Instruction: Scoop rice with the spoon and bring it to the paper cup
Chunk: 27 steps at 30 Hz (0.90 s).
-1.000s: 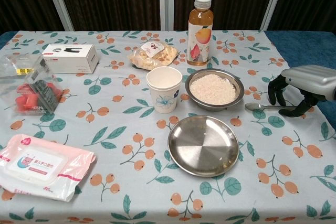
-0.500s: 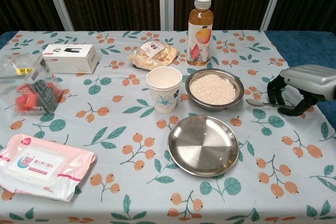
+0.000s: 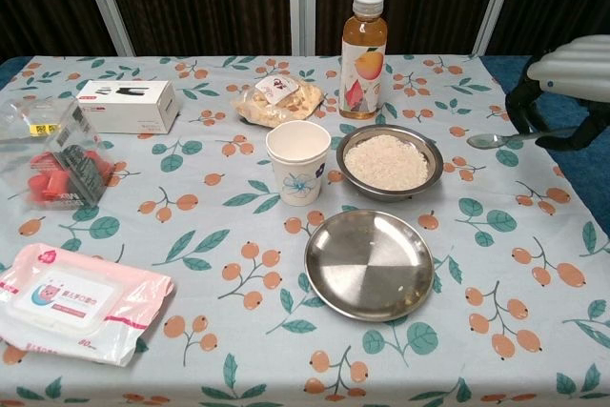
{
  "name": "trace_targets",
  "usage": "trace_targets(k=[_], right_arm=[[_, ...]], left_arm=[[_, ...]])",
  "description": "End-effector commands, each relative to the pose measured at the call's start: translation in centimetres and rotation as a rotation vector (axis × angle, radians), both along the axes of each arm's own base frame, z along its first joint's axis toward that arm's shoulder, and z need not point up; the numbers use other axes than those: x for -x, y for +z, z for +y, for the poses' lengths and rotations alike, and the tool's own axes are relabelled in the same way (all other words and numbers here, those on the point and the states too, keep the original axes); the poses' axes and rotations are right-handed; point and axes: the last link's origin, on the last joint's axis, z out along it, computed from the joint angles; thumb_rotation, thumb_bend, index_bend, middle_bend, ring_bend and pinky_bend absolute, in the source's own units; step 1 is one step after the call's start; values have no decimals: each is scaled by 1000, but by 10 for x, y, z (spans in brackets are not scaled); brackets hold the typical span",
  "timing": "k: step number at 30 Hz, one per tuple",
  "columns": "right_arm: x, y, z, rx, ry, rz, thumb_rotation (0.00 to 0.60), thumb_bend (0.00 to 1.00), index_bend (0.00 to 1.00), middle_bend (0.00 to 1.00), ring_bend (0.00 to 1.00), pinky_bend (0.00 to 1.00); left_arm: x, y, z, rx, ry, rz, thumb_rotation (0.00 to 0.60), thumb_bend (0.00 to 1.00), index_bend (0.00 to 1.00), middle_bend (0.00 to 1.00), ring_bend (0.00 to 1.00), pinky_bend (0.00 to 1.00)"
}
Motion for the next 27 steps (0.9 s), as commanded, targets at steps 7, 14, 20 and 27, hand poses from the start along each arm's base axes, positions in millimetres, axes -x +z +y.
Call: trace_targets(k=[7, 14, 20, 27], right_arm=[[-72, -26, -31, -100, 197, 233, 600, 327, 601, 576, 247, 108], [-90, -56, -37, -123, 266, 343, 600, 327, 601, 576, 247, 98], [-99, -74, -36, -113, 301, 408, 600, 327, 602, 576, 247, 79], [-104, -88, -31, -101, 327, 467, 600, 327, 603, 576, 247, 54]], left_arm=[[2, 0, -1, -8, 3, -7, 600, 120, 146, 151, 105, 79], [5, -2, -3, -10, 7, -19, 600, 120, 145, 151, 105, 79], [7, -2, -3, -17, 4, -28, 600, 120, 146, 151, 105, 78], [12, -3, -5, -20, 13, -38, 600, 120, 146, 151, 105, 78]])
